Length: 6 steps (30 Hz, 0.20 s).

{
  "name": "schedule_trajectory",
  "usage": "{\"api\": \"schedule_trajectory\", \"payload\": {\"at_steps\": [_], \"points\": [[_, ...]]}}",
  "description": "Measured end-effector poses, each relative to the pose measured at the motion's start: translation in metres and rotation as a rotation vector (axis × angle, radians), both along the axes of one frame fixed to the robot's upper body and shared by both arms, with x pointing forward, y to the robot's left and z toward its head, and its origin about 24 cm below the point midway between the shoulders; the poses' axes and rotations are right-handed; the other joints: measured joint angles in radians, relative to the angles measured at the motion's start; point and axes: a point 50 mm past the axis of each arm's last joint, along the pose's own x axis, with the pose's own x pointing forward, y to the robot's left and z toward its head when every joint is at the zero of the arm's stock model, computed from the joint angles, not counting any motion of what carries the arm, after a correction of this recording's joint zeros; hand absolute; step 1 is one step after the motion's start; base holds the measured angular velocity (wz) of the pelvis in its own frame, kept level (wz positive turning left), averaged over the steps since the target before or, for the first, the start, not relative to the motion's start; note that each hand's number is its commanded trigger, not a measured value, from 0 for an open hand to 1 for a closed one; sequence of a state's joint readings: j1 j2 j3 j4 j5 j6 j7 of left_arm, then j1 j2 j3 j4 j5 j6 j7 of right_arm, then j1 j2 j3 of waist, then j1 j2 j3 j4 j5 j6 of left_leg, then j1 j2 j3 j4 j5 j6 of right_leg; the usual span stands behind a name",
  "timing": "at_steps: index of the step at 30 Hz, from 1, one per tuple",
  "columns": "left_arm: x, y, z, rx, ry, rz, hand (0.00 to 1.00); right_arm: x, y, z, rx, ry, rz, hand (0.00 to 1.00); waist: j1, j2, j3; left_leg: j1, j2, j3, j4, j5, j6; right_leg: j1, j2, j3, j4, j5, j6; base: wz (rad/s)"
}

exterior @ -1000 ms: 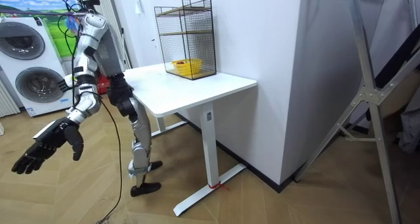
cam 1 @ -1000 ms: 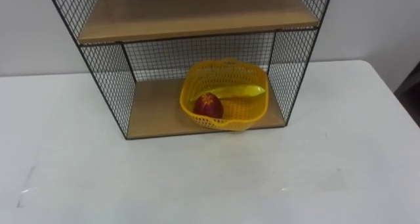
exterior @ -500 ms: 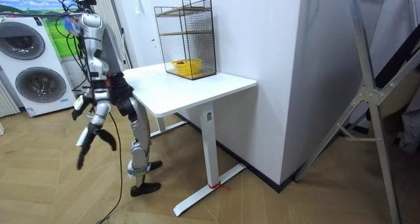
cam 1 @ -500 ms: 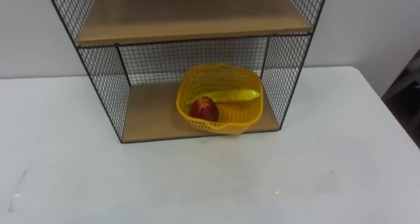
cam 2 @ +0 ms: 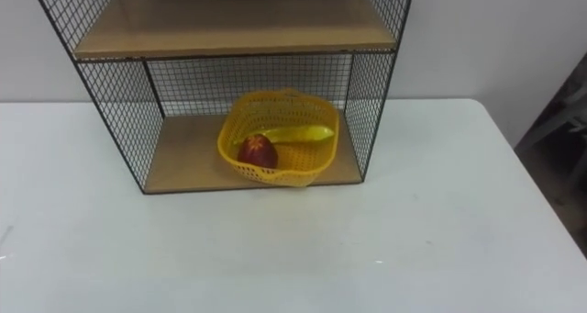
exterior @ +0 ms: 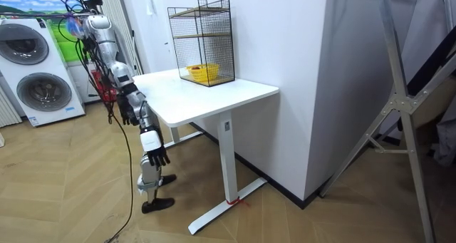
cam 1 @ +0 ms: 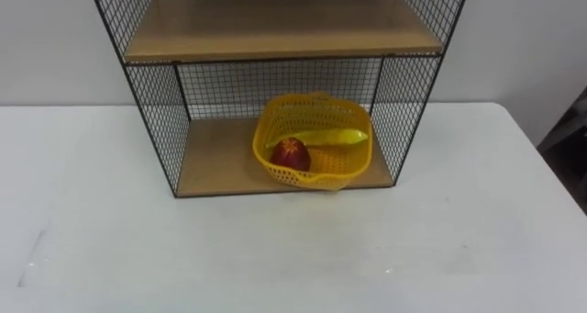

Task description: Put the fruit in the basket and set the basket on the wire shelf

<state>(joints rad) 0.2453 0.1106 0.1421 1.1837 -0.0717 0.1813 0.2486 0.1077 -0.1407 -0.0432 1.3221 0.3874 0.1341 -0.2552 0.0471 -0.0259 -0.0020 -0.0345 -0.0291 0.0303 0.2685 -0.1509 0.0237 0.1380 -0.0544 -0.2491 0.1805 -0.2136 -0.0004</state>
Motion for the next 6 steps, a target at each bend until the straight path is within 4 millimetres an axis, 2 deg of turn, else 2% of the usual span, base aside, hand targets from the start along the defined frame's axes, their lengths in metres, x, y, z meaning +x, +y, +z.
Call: {"api": "schedule_trajectory", "payload": {"at_steps": [6], "points": [[-0.002, -0.001, 0.0, -0.027, 0.009, -0.009, 0.0, -0.015, 0.001, 0.0, 0.033, 0.07, 0.107, 0.0, -0.014, 0.001, 0.0049, -0.008, -0.001, 0.004, 0.003, 0.0, 0.0, -0.009, 0.003, -0.001, 0.002, -0.004, 0.002, -0.02]]}}
